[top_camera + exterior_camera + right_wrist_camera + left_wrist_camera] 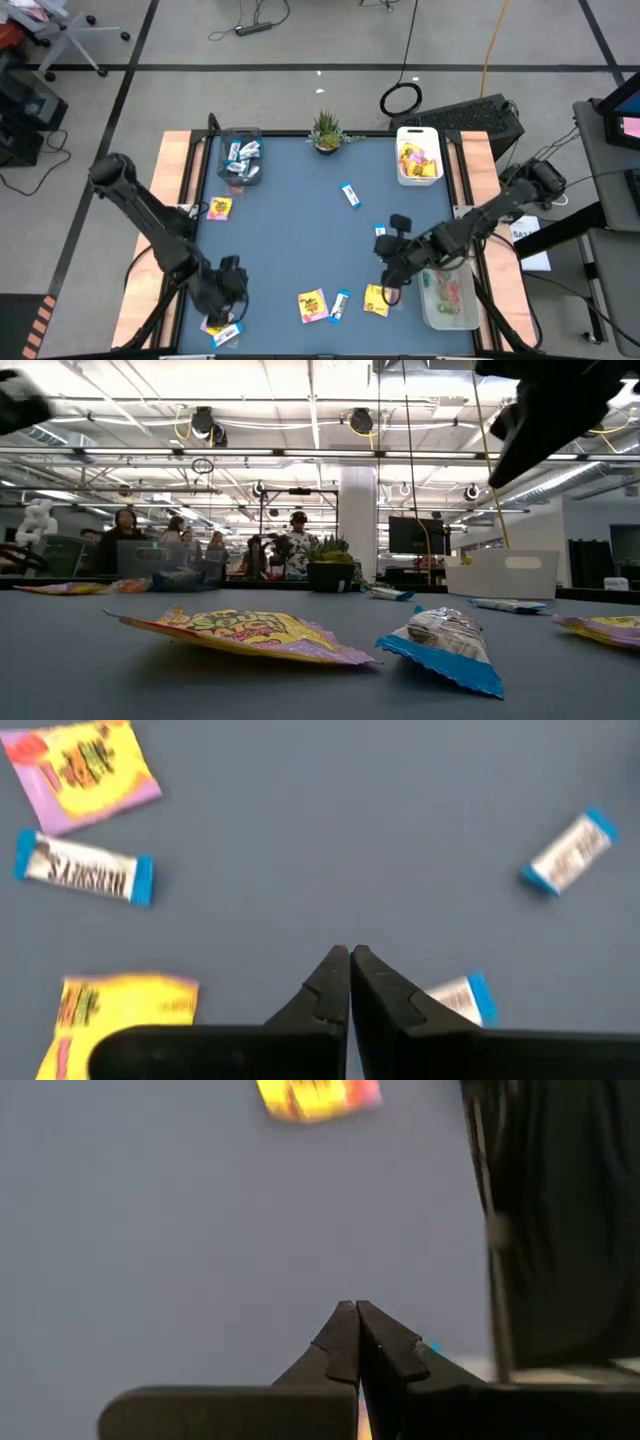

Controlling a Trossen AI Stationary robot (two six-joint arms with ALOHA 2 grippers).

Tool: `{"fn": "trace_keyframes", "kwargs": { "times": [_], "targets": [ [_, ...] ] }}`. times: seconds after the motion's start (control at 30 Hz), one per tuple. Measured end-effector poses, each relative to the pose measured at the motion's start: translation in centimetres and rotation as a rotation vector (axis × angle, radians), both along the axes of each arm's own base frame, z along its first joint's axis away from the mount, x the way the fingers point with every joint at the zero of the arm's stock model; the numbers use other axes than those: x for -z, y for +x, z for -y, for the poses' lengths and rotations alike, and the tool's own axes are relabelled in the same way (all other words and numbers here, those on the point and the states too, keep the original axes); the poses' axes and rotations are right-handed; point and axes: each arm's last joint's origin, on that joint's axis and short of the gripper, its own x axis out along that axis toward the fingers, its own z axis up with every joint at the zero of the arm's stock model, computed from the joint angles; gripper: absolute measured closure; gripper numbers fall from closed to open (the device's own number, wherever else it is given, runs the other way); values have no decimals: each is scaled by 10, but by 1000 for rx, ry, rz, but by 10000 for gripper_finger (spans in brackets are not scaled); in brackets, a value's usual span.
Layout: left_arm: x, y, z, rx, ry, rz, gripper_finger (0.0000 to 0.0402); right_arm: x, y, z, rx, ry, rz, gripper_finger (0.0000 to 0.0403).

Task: Sort candy
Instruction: Put the bottom left white chocolate bar into the transparent black bin

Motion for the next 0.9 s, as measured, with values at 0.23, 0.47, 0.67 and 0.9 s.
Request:
{"fn": "trace_keyframes", "kwargs": {
  "times": [0.23, 0.47, 0.67, 0.9],
  "targets": [
    [24, -13, 35, -133, -140, -290, 397, 5, 8, 9, -29, -31, 36, 402],
    [43, -26, 55, -243, -190, -464, 376, 5, 8, 10, -45, -47, 40, 402],
    [57, -19, 72, -213, -254, -439, 287, 5, 9, 10, -33, -65, 48, 402],
    [71, -17, 74, -227, -211, -463, 187, 5, 9, 10, -35, -67, 47, 402]
  ]
}}
